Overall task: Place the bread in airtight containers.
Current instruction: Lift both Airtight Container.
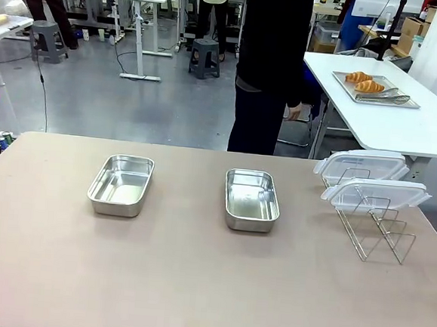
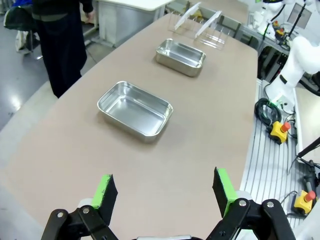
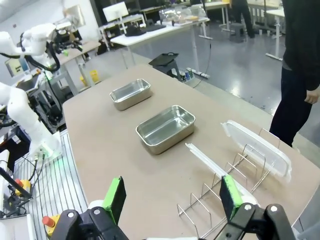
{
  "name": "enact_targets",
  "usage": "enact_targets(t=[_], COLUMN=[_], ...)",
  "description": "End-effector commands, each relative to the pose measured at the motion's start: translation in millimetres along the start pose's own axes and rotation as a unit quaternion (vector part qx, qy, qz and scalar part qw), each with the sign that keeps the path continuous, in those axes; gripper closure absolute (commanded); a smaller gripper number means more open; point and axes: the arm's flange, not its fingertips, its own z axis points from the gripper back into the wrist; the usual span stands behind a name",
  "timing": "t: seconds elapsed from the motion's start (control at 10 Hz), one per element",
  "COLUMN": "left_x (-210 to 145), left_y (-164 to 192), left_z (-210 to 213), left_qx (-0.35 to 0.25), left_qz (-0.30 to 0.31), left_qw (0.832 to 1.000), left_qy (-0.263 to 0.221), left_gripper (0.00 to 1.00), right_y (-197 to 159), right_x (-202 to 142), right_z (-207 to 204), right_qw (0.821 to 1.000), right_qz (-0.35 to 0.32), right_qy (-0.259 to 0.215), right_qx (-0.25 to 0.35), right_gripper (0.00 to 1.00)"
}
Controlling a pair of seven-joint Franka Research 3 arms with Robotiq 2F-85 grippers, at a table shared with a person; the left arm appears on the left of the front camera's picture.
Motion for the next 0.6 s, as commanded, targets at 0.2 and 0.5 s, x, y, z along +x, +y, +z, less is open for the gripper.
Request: enact_targets(t=[0.2,0.5], left_x=[0.8,0.8], left_y=[1.6,1.6], left_z=[1.1,1.1], left_qx=[-0.004,-0.004], left_qz=[-0.012,-0.012], left_qw=[1.000,1.000], left_qy=[-0.014,-0.014], left_gripper=[0.00,0.00], right_y=[-1.7,-1.7], right_x=[1.3,1.3], right_z=[1.4,1.4], right_qw=[1.000,1.000], right_qz=[0.013,0.013], right_qy=[-0.005,-0.005], right_qx=[-0.001,-0.001], right_gripper=[0.00,0.00])
